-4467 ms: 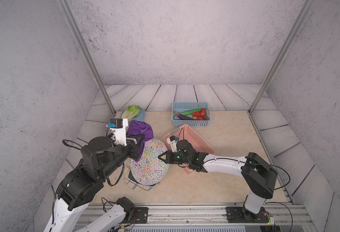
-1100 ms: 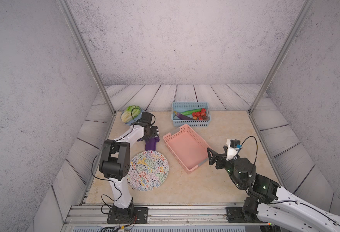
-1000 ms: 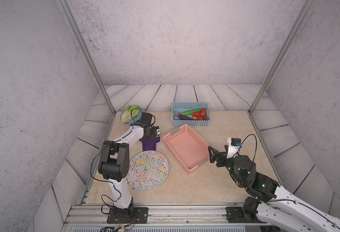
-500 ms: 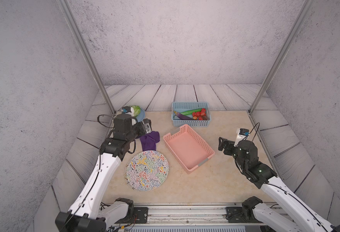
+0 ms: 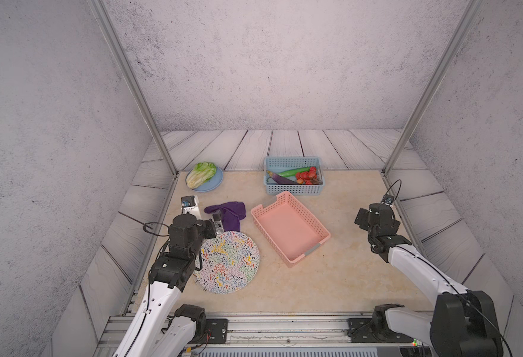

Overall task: Wipe the wet plate dry
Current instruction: Reset both arms

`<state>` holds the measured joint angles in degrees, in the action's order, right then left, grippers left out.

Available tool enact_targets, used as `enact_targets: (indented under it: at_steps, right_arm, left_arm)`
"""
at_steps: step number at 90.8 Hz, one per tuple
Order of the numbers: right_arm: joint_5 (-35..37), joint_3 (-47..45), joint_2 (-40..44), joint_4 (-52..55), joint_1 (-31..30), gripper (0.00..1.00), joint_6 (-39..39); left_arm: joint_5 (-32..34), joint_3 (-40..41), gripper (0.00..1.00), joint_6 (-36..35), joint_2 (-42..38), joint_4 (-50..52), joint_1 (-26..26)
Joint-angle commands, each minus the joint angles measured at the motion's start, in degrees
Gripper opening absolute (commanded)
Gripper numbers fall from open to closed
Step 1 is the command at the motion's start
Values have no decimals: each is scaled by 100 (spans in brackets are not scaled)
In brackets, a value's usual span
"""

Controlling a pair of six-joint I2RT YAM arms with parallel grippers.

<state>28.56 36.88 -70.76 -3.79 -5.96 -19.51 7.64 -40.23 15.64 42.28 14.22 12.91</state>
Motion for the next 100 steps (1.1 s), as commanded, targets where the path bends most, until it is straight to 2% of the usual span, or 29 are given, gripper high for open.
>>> enact_targets:
  at_steps: [1,11,17,23,28,35,41,49,60,72,82,100]
  right_arm:
    - [409,-326,-614,-1301,68,99,488]
    - [481,-495,-1395,-2519,92,99,875]
    - [232,-652,-1743,-3341,117,99,1163]
    - [-65,-565,-1689,-3064,116,99,1211]
    - [-359,-596,-1614,-2891,133,99,1274]
    - [-1256,-1042,-1655,-3579,304,99,1453]
    - [-1706,-1376,-2007,-4900,444,99,1543]
    - [-1749,-1112,-1684,-3805,484,99,1438]
    - [-1673,-1424,-1942,-4886,465,99,1494]
    - [-1559,-1337,-1841,-4558,440,99,1477]
    - [-1555,-1403,-1928,-4830,423,99,1502]
    - [-1581,-1387,-1922,-4783,424,99,1520]
  left_arm:
    - [351,282,99,-265,0,-623,-14]
    - [638,481,99,-368,108,-723,-9]
    - [825,623,99,-351,112,-859,-16]
    - [934,783,99,-395,92,-1045,-8]
    - [944,881,99,-439,69,-1215,-15]
    - [912,1006,99,-472,61,-1397,-9]
    - [898,1038,99,-475,67,-1403,-8]
    - [952,1078,99,-529,60,-1421,-12]
    - [1075,1365,99,-751,184,-1871,-15]
    - [1489,1725,99,-1077,665,-2707,-40]
    - [1611,1680,99,-1499,1397,-3089,-169]
    - [730,1331,99,-1612,2642,-3558,-789]
